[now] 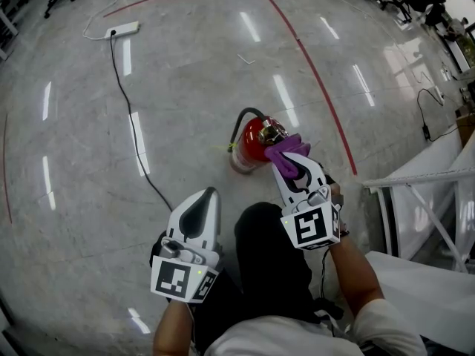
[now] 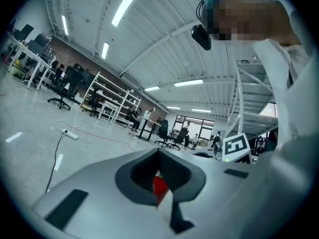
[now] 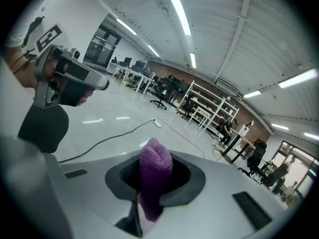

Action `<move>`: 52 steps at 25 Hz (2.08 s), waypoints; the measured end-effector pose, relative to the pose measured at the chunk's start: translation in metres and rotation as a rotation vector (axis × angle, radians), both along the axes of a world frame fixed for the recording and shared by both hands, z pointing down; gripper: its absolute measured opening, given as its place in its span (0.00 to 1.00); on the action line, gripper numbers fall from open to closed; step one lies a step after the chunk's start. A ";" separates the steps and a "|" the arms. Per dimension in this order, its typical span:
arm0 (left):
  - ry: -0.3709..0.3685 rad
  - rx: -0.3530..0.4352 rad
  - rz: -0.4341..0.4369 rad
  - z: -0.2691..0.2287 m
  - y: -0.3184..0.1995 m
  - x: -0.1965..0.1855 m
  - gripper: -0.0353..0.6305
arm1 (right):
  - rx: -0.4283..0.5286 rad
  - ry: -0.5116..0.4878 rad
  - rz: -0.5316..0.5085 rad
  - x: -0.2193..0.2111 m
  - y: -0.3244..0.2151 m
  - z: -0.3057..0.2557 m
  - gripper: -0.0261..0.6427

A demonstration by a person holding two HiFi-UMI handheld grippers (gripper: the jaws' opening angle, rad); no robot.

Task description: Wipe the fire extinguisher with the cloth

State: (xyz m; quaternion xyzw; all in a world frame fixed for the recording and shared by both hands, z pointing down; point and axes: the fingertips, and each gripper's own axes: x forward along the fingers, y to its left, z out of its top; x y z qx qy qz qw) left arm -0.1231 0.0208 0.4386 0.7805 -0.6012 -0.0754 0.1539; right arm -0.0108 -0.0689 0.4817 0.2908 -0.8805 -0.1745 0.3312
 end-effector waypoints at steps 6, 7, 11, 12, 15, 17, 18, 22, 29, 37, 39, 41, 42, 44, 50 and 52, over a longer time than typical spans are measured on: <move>-0.009 0.003 0.012 -0.002 -0.006 0.005 0.06 | 0.034 -0.042 -0.031 0.000 0.007 0.000 0.14; -0.013 0.001 0.013 -0.001 -0.006 0.007 0.06 | 0.045 -0.049 -0.038 0.001 0.009 0.001 0.14; -0.028 -0.015 0.025 0.004 -0.006 0.016 0.06 | 0.083 -0.068 -0.058 0.004 0.017 0.004 0.14; -0.030 -0.020 0.028 0.005 -0.006 0.018 0.06 | 0.088 -0.069 -0.061 0.004 0.018 0.005 0.14; -0.036 -0.030 0.032 0.008 -0.008 0.021 0.06 | 0.094 -0.078 -0.069 0.005 0.023 0.010 0.14; -0.041 -0.033 0.034 0.008 -0.008 0.023 0.06 | 0.099 -0.085 -0.074 0.007 0.026 0.012 0.14; -0.044 -0.034 0.036 0.008 -0.008 0.024 0.06 | 0.103 -0.088 -0.077 0.008 0.028 0.013 0.14; -0.055 -0.045 0.035 0.012 -0.010 0.026 0.06 | 0.125 -0.122 -0.117 0.010 0.035 0.018 0.14; -0.049 -0.061 0.044 0.019 -0.011 0.030 0.06 | 0.144 -0.175 -0.164 0.009 0.046 0.030 0.14; -0.054 -0.075 0.054 0.028 -0.009 0.035 0.06 | 0.139 -0.210 -0.166 0.009 0.034 0.070 0.14; -0.053 -0.081 0.056 0.031 -0.007 0.036 0.06 | 0.145 -0.244 -0.175 0.007 0.032 0.073 0.14; -0.054 -0.084 0.059 0.031 -0.007 0.038 0.06 | 0.156 -0.275 -0.186 0.006 0.032 0.072 0.14; -0.056 -0.084 0.061 0.032 -0.007 0.038 0.06 | 0.161 -0.279 -0.192 0.006 0.033 0.073 0.14; -0.060 -0.086 0.064 0.032 -0.007 0.039 0.06 | 0.176 -0.265 -0.210 0.006 0.035 0.075 0.14; -0.065 -0.091 0.067 0.032 -0.007 0.040 0.06 | 0.199 -0.236 -0.240 0.007 0.040 0.079 0.14; -0.066 -0.092 0.069 0.033 -0.008 0.041 0.06 | 0.204 -0.219 -0.249 0.006 0.041 0.082 0.14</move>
